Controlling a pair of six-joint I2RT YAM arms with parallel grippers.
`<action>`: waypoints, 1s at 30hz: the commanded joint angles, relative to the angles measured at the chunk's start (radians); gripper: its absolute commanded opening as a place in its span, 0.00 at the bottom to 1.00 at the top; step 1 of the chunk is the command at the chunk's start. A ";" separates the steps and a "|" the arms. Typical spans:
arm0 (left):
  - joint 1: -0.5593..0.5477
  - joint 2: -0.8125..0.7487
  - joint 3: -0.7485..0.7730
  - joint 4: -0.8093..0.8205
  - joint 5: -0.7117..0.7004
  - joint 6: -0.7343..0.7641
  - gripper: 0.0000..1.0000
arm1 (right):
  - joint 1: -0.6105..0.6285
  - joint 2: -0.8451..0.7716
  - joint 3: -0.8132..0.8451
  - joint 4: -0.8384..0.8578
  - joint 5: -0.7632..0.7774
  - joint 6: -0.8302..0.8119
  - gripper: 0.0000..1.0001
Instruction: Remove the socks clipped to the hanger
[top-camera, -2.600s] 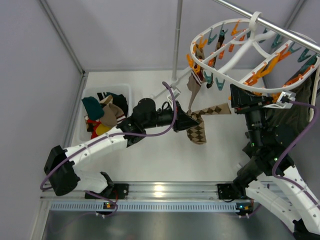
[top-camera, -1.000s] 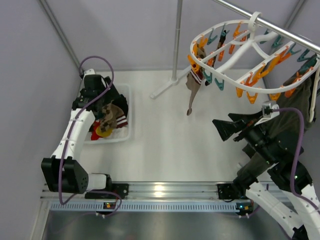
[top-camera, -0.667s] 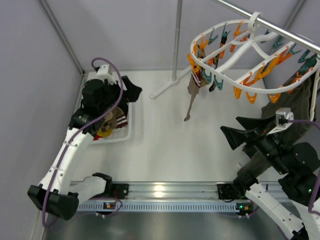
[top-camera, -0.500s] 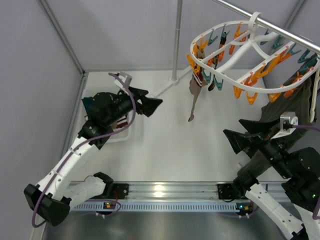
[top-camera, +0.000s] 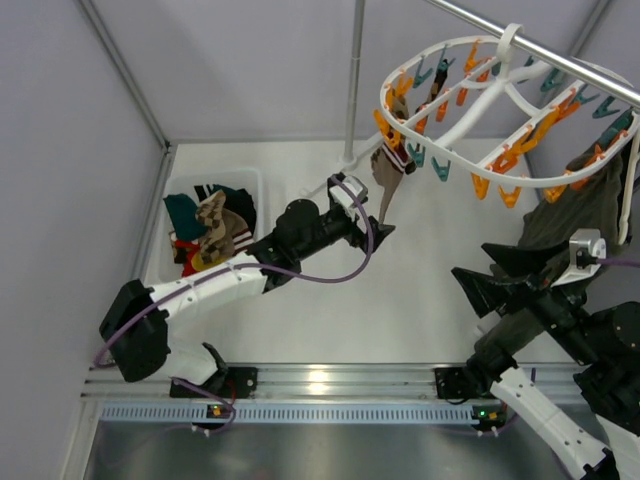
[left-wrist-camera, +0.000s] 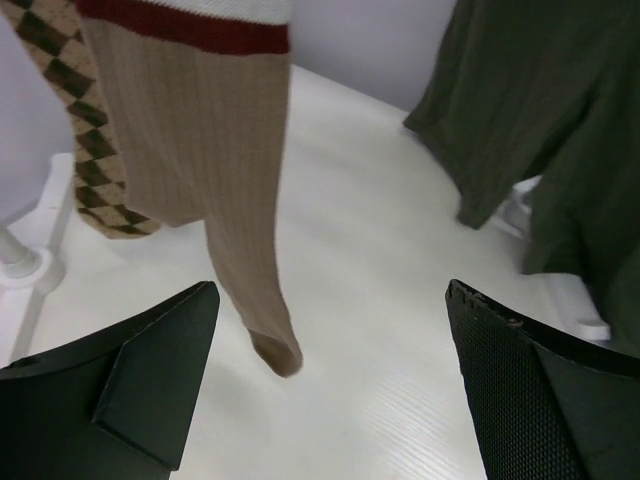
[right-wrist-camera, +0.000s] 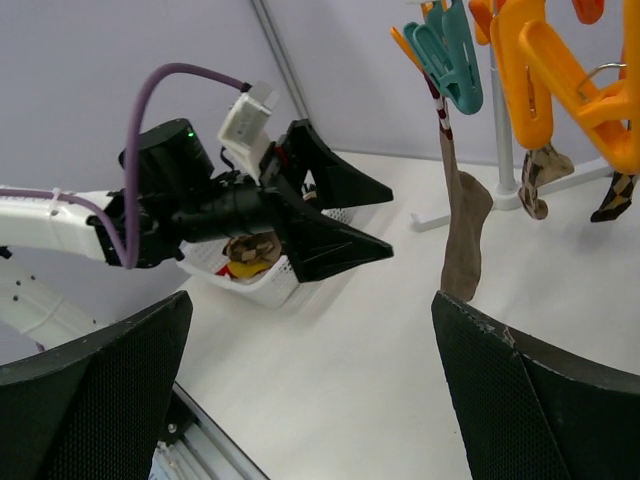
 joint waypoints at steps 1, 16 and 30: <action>0.006 0.044 0.051 0.169 -0.098 0.088 0.98 | -0.017 -0.005 0.023 -0.019 -0.040 0.005 0.99; 0.167 0.275 0.153 0.326 0.152 0.067 0.98 | -0.016 0.025 0.009 -0.002 -0.094 -0.001 1.00; 0.173 0.460 0.361 0.327 0.425 0.022 0.98 | -0.017 0.056 0.014 0.003 -0.118 -0.017 0.99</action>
